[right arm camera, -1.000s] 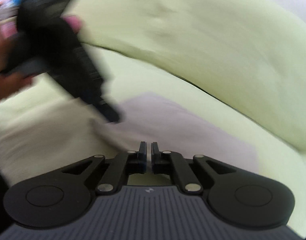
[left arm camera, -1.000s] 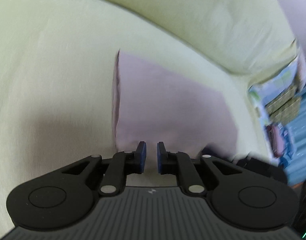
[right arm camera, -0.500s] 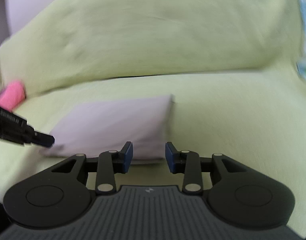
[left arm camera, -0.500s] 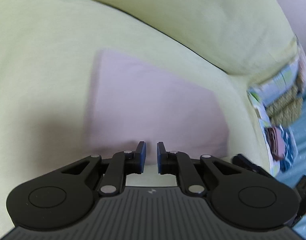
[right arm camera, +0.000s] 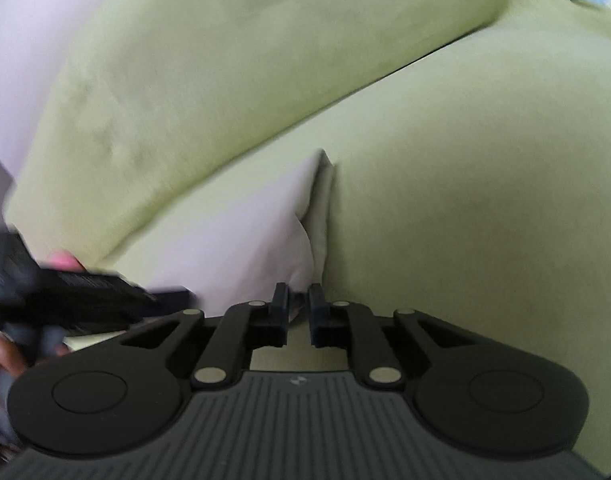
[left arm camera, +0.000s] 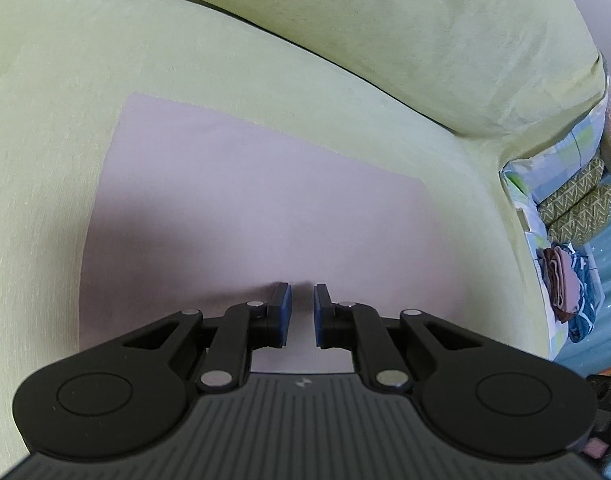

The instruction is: Fold clothes

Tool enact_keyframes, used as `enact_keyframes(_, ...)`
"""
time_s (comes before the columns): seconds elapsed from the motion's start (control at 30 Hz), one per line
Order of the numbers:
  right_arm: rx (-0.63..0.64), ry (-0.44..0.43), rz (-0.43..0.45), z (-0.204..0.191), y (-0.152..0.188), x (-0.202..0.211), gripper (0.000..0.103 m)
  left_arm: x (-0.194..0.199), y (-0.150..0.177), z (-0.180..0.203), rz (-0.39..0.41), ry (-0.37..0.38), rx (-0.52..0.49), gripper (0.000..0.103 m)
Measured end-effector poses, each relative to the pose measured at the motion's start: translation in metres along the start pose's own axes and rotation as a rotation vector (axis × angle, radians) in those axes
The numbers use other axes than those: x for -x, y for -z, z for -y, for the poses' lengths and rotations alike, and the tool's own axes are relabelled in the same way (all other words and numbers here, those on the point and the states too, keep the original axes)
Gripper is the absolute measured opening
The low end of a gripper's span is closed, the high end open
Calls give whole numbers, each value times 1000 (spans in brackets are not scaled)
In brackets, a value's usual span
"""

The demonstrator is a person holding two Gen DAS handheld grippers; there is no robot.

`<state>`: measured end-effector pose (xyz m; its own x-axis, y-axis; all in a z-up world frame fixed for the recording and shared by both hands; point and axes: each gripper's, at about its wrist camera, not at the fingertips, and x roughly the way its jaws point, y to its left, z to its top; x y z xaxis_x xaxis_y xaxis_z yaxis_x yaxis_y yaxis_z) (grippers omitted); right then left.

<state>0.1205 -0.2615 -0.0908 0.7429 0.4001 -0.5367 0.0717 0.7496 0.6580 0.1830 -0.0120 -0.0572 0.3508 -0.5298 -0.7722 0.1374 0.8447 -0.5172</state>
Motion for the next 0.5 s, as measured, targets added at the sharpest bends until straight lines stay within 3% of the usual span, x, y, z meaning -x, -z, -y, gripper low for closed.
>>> enact_keyframes(0.2, -347, 36, -77, 31, 3, -9, 7, -7, -6, 11, -10, -22, -29, 12)
enact_keyframes(0.27, -318, 58, -96, 25, -3, -5, 16, -3, -7, 12, -11, -28, -40, 12)
enact_keyframes(0.33, -222, 94, -79, 14, -9, 8, 38, 3, -7, 16, -10, -30, -58, 12)
enact_keyframes(0.43, -12, 165, -8, -2, -17, 25, 36, 6, -2, 40, -17, 23, -113, 14)
enact_keyframes(0.47, 52, 147, 10, -4, -22, 27, 31, 4, 1, 49, -29, 42, -134, 14)
enact_keyframes(0.5, 102, 124, 15, -7, -27, 26, 16, 1, 6, 59, -41, 56, -162, 15)
